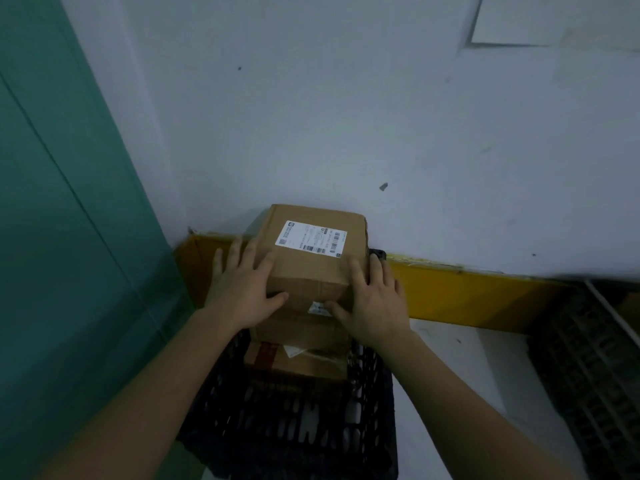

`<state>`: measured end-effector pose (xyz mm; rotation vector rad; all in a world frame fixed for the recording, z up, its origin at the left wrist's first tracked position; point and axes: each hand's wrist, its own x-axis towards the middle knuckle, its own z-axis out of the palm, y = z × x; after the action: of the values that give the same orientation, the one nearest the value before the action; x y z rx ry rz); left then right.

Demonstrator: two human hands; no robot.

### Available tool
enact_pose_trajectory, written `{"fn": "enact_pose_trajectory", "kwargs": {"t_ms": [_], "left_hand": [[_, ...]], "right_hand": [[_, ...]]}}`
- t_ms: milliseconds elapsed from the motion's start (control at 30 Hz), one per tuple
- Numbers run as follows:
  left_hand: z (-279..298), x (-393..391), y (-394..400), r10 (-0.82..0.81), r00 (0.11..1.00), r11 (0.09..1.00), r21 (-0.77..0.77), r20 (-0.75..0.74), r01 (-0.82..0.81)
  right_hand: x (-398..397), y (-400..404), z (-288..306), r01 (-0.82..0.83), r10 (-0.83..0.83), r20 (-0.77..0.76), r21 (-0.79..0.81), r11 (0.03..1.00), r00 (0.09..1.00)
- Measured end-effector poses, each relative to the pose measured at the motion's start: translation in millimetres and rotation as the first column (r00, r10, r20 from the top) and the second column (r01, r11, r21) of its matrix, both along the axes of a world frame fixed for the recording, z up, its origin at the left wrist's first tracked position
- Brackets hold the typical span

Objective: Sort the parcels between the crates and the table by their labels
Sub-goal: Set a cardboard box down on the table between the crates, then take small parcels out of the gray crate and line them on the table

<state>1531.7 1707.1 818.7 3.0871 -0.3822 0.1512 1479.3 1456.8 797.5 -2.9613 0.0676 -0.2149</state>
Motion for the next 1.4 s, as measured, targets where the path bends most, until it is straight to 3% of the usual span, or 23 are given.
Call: {"fn": "enact_pose_trajectory", "kwargs": {"t_ms": [100,367,600,967,1233,1400], "left_hand": [[8,-9,-25,-0.049,0.998,0.998,-0.036,0.050,0.051],[10,-64,-132,-0.230,0.966,0.956,-0.159,0.116,0.247],[-2,-129,-251,-0.399,0.913,0.906,-0.113,0.089,0.407],[-25,-255,-445,-0.528,0.849,0.843,-0.143,-0.033,0.518],[-42,-272,-523,-0.611,0.778,0.791,-0.149,-0.145,0.593],[-58,-253,-571,-0.652,0.748,0.755,-0.203,-0.128,0.624]], "right_hand": [[-17,-8,10,0.009,-0.008,0.055,-0.028,1.000,0.998],[-100,-80,4,0.129,-0.128,0.012,-0.108,0.986,0.992],[-197,-184,-2,0.294,-0.299,-0.028,-0.102,0.950,0.954],[-353,-377,-13,0.490,-0.491,-0.072,-0.039,0.871,0.868],[-376,-459,-33,0.581,-0.582,-0.078,-0.041,0.813,0.809],[-359,-493,-41,0.589,-0.592,-0.058,-0.064,0.806,0.804]]}}
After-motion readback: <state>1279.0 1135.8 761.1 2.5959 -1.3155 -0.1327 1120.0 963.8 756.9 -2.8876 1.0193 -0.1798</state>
